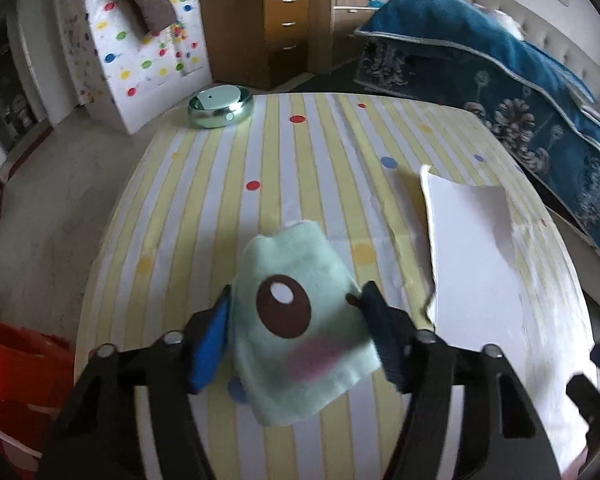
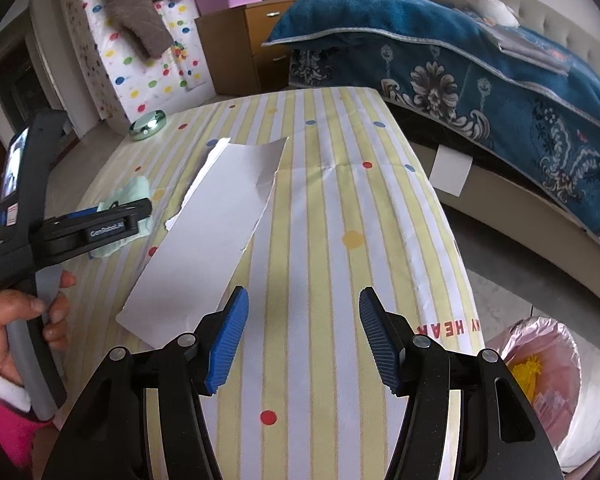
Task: Collect trash
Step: 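Grasp the mint-green eye mask with the left gripper, then grasp the white paper sheet with the right gripper while the left holds the mask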
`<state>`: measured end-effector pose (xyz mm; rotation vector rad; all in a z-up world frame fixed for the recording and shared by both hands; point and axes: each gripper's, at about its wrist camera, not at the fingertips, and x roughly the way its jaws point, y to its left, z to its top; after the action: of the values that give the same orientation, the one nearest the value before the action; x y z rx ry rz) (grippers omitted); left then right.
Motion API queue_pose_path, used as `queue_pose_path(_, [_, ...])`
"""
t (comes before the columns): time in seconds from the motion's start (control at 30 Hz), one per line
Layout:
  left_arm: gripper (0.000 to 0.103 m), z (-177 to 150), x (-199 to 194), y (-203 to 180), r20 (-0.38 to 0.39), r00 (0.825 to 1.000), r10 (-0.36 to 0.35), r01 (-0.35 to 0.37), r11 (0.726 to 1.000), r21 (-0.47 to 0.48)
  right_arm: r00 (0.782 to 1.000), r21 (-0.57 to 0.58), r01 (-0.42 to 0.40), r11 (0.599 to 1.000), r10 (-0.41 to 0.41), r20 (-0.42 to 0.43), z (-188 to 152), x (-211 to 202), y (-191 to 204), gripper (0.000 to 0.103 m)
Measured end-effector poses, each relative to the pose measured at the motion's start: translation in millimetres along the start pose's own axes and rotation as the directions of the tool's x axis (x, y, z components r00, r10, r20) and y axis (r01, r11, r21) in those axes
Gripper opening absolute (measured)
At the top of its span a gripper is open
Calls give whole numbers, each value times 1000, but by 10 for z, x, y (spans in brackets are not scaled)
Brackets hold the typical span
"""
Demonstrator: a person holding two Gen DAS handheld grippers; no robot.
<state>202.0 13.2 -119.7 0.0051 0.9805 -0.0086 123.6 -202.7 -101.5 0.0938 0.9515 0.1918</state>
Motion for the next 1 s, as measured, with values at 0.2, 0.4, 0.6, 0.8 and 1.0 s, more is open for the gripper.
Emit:
queue_pose_path(0.2, [47, -241, -245, 186, 6, 999, -45, 45, 999, 11, 999, -28, -33, 999, 33, 5, -15, -47, 144, 63])
queue_pose_path(0.4, [46, -456, -455, 408, 19, 999, -42, 42, 999, 3, 999, -47, -33, 998, 33, -7, 104, 143, 467, 87])
queue_pose_path(0.6, [46, -560, -580, 517, 33, 998, -52, 52, 999, 7, 999, -82, 5, 997, -8, -45, 186, 464, 813, 89])
queue_pose_path(0.8, [46, -640, -661, 532, 39, 996, -76, 76, 997, 7, 996, -150, 56, 987, -65, -55, 125, 519, 960, 89])
queue_pose_path(1.0, [46, -692, -737, 385, 43, 993, -114, 113, 993, 32, 992, -101, 69, 993, -79, -96, -32, 340, 598, 87])
